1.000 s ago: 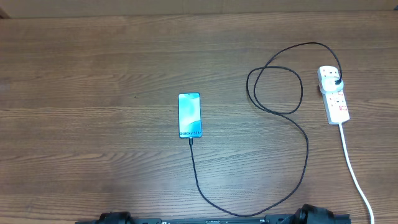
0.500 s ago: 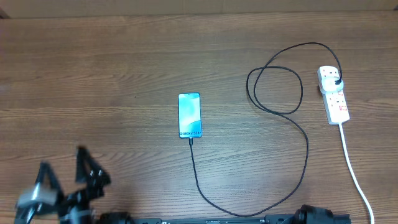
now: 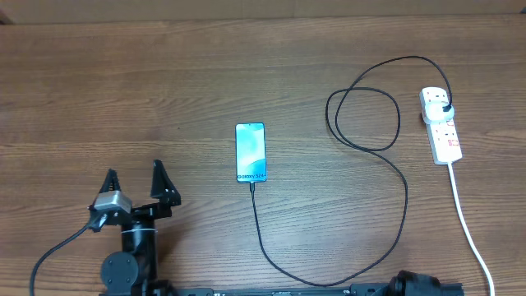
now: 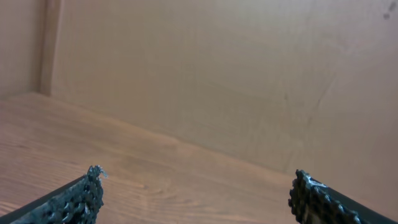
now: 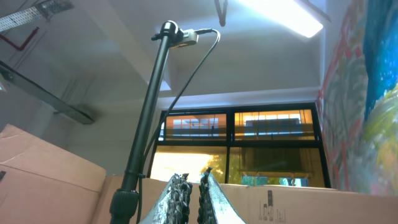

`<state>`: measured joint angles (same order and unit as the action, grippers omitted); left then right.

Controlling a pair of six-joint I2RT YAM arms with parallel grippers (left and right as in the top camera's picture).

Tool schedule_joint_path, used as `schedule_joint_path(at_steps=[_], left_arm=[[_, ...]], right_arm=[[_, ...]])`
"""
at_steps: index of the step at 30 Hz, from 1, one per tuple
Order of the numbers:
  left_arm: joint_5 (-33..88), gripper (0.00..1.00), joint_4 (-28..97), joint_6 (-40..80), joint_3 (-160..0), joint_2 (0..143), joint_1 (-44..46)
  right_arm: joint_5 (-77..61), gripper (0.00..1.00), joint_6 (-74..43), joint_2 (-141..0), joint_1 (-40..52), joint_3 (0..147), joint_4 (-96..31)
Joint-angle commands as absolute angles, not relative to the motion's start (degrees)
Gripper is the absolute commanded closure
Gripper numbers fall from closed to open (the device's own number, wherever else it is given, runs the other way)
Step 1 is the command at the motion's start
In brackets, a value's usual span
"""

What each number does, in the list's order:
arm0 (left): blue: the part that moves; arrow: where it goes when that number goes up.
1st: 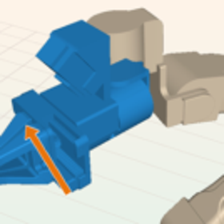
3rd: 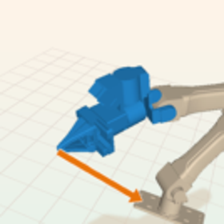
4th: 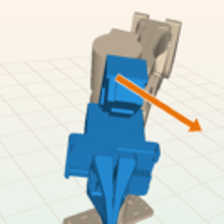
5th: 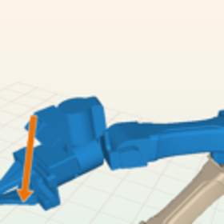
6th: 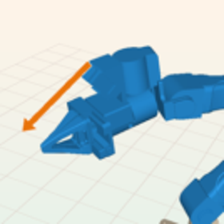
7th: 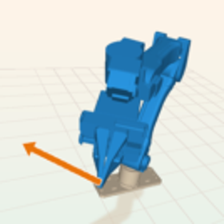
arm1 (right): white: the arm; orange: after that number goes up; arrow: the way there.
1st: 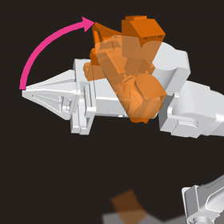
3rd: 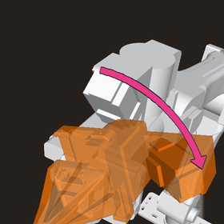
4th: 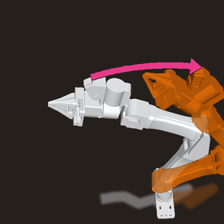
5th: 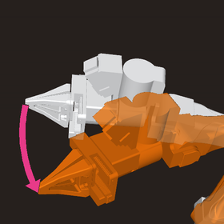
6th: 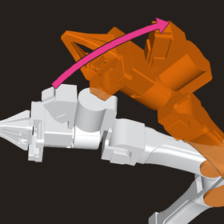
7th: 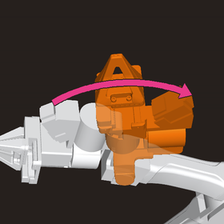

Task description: Plug charger to phone and switch on socket

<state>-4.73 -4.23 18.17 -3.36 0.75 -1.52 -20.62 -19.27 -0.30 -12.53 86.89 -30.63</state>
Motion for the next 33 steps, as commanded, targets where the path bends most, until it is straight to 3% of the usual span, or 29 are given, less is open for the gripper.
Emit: schedule_joint_path(at_steps=[1, 6, 10, 16, 31, 33], left_arm=[[-2.96, 0.00, -4.47, 16.49, -0.23, 0.25, -1.83], [-3.14, 0.01, -1.19, 16.23, -0.27, 0.27, -1.85], [-3.16, 0.00, 1.91, 16.23, -0.27, 0.27, -1.85], [-3.38, 0.00, 4.16, 16.03, -0.27, 0.36, -1.85], [-3.38, 0.00, 4.19, 16.03, -0.27, 0.36, -1.85], [-3.38, 0.00, 4.19, 16.03, -0.27, 0.36, -1.85]], right_arm=[[-20.64, 0.90, -19.00, -0.27, -12.12, 86.76, -30.39], [-20.62, 0.89, -19.00, -0.30, -12.12, 86.74, -30.24], [-20.60, 0.81, -18.94, -0.32, -12.23, 86.74, -28.99], [-20.64, 0.89, -18.96, -0.32, -12.10, 86.76, -24.60], [-30.85, 0.89, -18.98, -0.30, -8.54, 86.74, -22.98], [-31.66, 0.81, -18.98, -0.30, -7.62, 86.70, -22.79]])
